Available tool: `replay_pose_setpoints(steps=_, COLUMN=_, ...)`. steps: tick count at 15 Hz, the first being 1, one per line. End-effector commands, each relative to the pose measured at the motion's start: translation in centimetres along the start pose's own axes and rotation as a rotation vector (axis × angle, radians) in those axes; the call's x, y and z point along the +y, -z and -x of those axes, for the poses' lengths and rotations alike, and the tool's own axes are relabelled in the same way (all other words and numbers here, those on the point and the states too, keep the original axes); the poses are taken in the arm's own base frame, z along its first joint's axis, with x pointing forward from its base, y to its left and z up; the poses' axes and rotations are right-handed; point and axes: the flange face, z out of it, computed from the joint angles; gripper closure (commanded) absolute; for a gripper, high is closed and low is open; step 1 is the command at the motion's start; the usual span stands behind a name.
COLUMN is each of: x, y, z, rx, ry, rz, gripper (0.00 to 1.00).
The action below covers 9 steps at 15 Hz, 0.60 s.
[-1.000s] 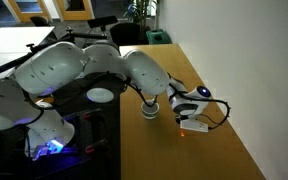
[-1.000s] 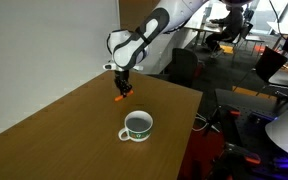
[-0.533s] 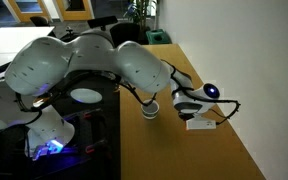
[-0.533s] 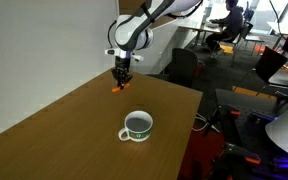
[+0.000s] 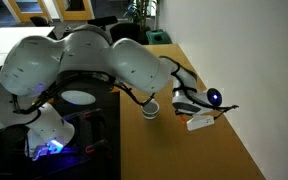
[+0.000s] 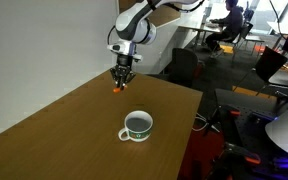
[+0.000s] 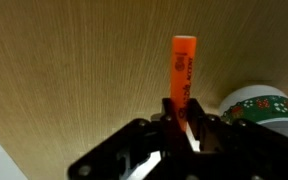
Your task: Put the orange marker in the mug cup
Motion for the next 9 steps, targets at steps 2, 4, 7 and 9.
replay_pose_setpoints(steps=2, x=-1.3, y=0.9, z=-1.3, rx=0.114, ry=0.121, rz=-0.07, gripper=0.95)
replay_pose_setpoints(steps=4, x=-1.6, y=0.8, z=-1.9, rx=0.171, ry=0.168, rz=-0.107, gripper=0.95)
replay_pose_setpoints(steps=7, x=-2.1, y=0.8, z=-2.9, rx=0.266, ry=0.181, rz=-0.168, gripper=0.95)
replay_pose_setpoints(steps=9, x=-2.0, y=-0.4, z=-2.3, rx=0.25, ry=0.158, rz=-0.169, gripper=0.81)
